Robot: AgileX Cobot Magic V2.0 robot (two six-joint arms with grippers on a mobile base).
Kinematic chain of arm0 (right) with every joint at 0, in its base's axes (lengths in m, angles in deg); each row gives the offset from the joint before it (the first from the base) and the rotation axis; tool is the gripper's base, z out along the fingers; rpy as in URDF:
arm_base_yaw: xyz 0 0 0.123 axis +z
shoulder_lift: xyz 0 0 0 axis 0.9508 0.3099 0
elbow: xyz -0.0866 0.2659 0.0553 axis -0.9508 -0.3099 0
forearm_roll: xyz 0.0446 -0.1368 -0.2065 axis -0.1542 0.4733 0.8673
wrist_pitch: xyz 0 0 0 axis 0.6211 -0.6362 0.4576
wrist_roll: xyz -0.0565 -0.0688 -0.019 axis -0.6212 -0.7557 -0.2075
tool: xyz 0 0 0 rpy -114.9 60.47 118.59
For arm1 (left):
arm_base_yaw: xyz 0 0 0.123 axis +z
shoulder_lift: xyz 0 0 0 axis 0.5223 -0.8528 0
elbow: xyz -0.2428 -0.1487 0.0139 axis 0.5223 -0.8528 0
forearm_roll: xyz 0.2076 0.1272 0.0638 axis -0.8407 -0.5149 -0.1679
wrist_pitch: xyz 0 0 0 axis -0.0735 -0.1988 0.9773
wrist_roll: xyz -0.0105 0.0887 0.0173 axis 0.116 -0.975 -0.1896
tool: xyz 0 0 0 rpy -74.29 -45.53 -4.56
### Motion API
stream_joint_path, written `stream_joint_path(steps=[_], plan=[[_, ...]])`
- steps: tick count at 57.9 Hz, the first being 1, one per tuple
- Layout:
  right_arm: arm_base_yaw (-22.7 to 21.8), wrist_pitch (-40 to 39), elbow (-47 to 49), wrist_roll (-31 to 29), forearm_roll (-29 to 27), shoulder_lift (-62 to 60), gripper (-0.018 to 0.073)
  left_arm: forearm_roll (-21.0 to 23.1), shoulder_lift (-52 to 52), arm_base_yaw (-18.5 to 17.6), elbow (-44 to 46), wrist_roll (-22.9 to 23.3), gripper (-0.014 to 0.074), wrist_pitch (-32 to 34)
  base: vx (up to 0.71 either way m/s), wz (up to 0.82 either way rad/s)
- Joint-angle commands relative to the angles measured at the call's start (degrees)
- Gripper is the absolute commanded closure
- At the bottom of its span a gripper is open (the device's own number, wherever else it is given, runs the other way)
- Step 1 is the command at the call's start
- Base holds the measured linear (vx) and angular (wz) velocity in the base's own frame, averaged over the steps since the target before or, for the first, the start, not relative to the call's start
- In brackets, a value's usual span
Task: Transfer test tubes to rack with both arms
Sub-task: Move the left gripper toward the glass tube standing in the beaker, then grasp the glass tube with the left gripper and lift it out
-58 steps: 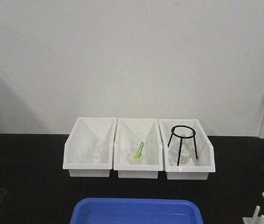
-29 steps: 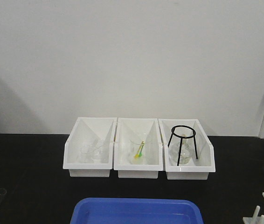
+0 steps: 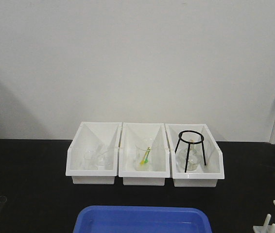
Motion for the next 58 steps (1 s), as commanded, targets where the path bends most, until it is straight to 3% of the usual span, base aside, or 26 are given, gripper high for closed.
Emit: stream_joint_path(steps=[1,8,15,23,30,40,52,58], plan=[[0.05,-5.15,1.97,-0.12,0.63,0.11,0.0190,0.10,0.20,-0.01,2.24,-3.71,0.0352,2.94,0.00,0.00],[0.05,-5.15,1.97,-0.12,0.43,0.11,0.0020,0.10,-0.67,-0.01,2.24,-12.06,0.0207,0.36,0.00,0.00],[0.05,-5.15,1.85,-0.12,0.43,0.11,-0.0076,0.10,-2.28,-0.87,2.24,-19.27,0.0106,-3.19,0.00,0.00],[0.05,-4.95,1.78,-0.12,0.43,0.11,-0.0083,0.43,-5.42,-3.99,2.18,-23.87,0.0091,-9.70,0.00,0.00],[0.05,-5.12,1.78,-0.12,0.43,0.11,-0.0060,0.56,-7.41,-5.58,0.02,-23.99,0.0098,-12.84,0.00,0.00],[0.05,-4.44,1.78,-0.12,0.43,0.11,-0.0021,0.59,-7.02,-5.70,-9.82,-23.80,0.0098,-6.36,0.00,0.00],[0.05,-3.49,1.78,-0.12,0.43,0.11,-0.0016,0.16,-5.86,-5.70,-22.19,-27.15,0.0098,13.11,0.00,0.00],[0.05,-3.43,1.78,-0.12,0.43,0.11,-0.0016,0.11,-6.81,-5.70,-23.16,-28.28,0.0098,17.78,0.00,0.00]])
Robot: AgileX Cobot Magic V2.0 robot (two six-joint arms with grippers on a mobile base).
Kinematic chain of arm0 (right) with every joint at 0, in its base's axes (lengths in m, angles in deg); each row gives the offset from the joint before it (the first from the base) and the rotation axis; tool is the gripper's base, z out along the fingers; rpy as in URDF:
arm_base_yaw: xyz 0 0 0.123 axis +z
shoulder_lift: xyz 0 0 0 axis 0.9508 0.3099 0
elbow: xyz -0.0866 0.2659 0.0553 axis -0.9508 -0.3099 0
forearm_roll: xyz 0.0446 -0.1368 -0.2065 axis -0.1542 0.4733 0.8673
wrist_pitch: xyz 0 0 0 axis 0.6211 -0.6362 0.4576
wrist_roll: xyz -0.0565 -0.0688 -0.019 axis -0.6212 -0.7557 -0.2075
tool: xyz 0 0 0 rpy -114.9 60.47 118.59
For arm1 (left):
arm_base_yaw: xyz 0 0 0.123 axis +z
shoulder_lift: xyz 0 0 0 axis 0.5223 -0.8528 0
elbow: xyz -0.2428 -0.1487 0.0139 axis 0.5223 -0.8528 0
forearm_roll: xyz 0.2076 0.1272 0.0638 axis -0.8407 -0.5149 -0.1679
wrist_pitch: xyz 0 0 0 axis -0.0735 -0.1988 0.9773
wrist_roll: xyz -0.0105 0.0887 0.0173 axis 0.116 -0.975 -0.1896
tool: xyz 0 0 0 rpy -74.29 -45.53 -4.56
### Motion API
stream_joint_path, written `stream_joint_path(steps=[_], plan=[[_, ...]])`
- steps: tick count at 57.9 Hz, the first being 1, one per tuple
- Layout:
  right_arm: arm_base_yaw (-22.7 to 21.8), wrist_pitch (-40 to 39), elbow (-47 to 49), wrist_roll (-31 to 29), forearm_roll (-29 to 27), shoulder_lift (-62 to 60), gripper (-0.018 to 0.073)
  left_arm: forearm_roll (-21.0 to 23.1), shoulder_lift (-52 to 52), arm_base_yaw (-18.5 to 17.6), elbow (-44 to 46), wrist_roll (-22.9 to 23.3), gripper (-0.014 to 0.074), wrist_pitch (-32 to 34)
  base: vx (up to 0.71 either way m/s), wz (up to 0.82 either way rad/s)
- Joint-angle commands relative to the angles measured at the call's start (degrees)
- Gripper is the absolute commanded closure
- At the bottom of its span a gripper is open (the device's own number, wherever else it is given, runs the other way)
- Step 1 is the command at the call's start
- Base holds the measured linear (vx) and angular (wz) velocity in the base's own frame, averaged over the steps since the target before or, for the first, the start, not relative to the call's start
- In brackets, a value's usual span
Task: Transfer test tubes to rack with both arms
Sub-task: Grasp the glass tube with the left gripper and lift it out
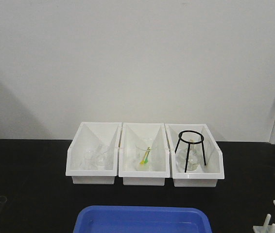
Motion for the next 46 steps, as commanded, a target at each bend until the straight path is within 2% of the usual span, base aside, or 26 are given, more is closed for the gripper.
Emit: stream_joint_path(steps=[1,46], plan=[[0.05,-4.49,1.78,-0.25,0.41,0.11,-0.0016,0.11,-0.31,-0.50,1.15,-0.88,0.0098,10.14,0.00,0.00],[0.05,-4.55,1.78,-0.25,0.47,0.11,-0.0016,0.11,-28.36,-0.50,14.75,-0.49,0.0098,23.04,0.00,0.00]])
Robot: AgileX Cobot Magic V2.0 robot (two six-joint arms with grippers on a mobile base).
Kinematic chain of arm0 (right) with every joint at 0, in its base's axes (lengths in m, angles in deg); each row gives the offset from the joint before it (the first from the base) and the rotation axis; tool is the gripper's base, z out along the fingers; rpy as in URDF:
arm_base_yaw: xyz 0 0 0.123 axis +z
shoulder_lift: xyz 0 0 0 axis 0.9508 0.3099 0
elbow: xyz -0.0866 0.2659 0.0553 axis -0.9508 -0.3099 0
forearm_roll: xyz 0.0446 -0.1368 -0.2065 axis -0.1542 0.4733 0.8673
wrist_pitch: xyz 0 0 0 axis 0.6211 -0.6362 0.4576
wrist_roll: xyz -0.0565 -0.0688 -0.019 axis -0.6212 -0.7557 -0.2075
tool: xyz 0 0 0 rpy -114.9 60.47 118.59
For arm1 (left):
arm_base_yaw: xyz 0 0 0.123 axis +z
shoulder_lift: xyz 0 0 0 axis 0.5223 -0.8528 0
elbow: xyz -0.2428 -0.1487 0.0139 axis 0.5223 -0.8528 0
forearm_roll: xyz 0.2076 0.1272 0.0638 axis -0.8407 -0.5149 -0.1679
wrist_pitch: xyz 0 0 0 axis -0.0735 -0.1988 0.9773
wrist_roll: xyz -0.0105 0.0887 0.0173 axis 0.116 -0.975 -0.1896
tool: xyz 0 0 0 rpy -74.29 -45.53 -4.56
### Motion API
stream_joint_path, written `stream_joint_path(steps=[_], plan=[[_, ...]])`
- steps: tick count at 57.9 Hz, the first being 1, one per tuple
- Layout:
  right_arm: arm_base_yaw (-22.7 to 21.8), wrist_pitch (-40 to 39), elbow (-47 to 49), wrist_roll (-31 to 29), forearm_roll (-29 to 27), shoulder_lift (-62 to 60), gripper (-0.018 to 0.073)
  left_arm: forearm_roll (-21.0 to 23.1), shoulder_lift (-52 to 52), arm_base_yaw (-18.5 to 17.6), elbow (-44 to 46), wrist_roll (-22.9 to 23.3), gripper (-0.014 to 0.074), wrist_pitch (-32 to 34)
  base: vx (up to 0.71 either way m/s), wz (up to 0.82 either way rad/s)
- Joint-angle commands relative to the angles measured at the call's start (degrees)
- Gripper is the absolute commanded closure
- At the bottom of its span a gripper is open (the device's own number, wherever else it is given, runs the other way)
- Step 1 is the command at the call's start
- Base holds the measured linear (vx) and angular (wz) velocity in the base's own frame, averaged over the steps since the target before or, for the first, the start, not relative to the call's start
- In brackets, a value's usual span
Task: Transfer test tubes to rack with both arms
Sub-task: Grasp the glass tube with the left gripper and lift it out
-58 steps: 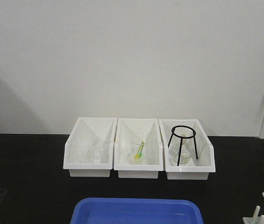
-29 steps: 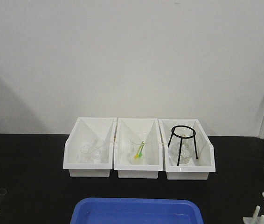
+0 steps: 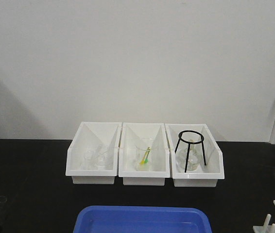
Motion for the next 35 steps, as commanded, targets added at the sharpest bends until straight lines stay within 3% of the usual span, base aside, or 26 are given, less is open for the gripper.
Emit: stream_joint_path(steps=[1,11,19,35], plan=[[0.05,-4.65,1.78,-0.25,0.47,0.11,-0.0016,0.14,-1.29,-0.44,2.57,0.37,0.0098,6.65,0.00,0.00],[0.05,-4.59,1.78,-0.25,0.46,0.11,-0.0016,0.09,-6.09,-0.44,3.65,0.31,0.0100,12.14,0.00,0.00],[0.05,-4.59,1.78,-0.25,0.46,0.11,-0.0016,0.09,-7.44,-0.44,3.65,0.31,0.0172,14.00,0.00,0.00],[0.05,-4.59,1.78,-0.25,0.46,0.11,-0.0016,0.09,-7.44,-0.44,3.65,0.36,0.0535,17.64,0.00,0.00]])
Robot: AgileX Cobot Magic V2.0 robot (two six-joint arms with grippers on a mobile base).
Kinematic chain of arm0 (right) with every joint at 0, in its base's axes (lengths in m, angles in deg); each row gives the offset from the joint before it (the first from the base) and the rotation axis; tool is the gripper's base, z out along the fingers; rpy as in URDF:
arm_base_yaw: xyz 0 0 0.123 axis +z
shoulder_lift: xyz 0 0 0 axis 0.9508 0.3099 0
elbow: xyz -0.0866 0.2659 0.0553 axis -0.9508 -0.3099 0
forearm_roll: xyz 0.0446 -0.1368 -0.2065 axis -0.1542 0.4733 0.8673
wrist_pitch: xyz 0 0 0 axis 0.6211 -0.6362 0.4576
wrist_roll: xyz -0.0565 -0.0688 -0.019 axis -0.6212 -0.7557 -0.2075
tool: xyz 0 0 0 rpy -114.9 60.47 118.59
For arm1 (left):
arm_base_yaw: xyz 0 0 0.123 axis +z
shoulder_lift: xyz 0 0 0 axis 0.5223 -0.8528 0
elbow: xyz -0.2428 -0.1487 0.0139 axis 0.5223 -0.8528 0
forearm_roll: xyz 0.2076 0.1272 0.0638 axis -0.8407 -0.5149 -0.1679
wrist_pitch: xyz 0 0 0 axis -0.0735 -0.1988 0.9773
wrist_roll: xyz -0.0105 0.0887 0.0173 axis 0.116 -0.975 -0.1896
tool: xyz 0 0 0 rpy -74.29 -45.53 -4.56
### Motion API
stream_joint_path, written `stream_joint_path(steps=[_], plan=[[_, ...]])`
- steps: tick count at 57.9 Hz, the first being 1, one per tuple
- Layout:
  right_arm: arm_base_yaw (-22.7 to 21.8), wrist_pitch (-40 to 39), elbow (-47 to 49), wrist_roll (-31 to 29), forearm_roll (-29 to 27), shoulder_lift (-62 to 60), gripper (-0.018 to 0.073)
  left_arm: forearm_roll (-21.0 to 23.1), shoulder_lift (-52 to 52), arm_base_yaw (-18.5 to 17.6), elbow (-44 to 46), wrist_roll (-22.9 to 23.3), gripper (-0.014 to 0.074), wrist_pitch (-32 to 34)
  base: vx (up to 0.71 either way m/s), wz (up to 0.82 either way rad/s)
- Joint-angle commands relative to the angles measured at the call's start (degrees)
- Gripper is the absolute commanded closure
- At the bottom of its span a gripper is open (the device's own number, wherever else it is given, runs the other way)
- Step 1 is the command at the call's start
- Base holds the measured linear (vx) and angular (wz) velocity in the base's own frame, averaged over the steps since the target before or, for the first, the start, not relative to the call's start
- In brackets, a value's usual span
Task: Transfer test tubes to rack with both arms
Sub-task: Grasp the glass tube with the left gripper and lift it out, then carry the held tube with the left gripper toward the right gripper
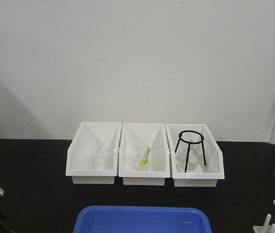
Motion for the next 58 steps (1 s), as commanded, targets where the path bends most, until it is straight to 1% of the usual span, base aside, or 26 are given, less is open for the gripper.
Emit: stream_joint_path(steps=[1,4,5,18,27,31,35,44,48,51,55,58], plan=[[0.05,-4.59,1.78,-0.25,0.46,0.11,-0.0016,0.09,1.82,-0.44,1.54,0.36,0.0561,6.22,0.00,0.00],[0.05,-4.59,1.78,-0.25,0.46,0.11,-0.0016,0.09,1.82,-0.44,1.54,0.36,0.0617,6.36,0.00,0.00],[0.05,-4.59,1.78,-0.25,0.46,0.11,-0.0016,0.09,1.82,-0.44,1.54,0.36,0.0620,6.42,0.00,0.00],[0.05,-4.59,1.78,-0.25,0.34,0.11,-0.0016,0.17,4.93,-0.44,1.54,0.82,0.0619,6.46,0.00,0.00],[0.05,-4.47,1.78,-0.25,0.27,0.11,-0.0016,0.17,13.49,-0.44,1.61,5.69,0.0619,5.13,0.00,0.00],[0.05,-4.27,1.78,-0.25,0.27,0.11,-0.0016,0.12,17.43,-0.44,2.78,8.58,0.0619,1.14,0.00,0.00],[0.05,-4.09,1.78,-0.25,0.44,0.11,-0.0016,-0.01,21.37,-0.44,5.25,11.04,0.0619,-5.65,0.00,0.00],[0.05,-2.68,1.78,-0.25,0.52,0.88,-0.0009,-0.05,26.66,-1.18,12.60,12.92,0.0619,-19.54,0.00,0.00],[0.05,-1.96,1.78,-0.25,0.57,2.07,0.0000,-0.05,27.45,-2.66,16.63,13.34,0.0619,-25.03,0.00,0.00],[0.17,-1.72,1.78,-0.23,0.57,3.20,0.0010,0.00,27.56,-4.55,19.60,13.47,0.0619,-28.14,0.00,0.00],[1.54,-2.05,1.78,0.00,0.52,4.84,0.0029,0.23,27.51,-7.24,22.29,13.75,0.0619,-30.66,0.00,0.00],[3.95,-2.96,1.78,0.00,0.58,6.48,0.0043,0.48,27.51,-9.67,23.70,14.01,0.0619,-31.03,0.00,0.00]])
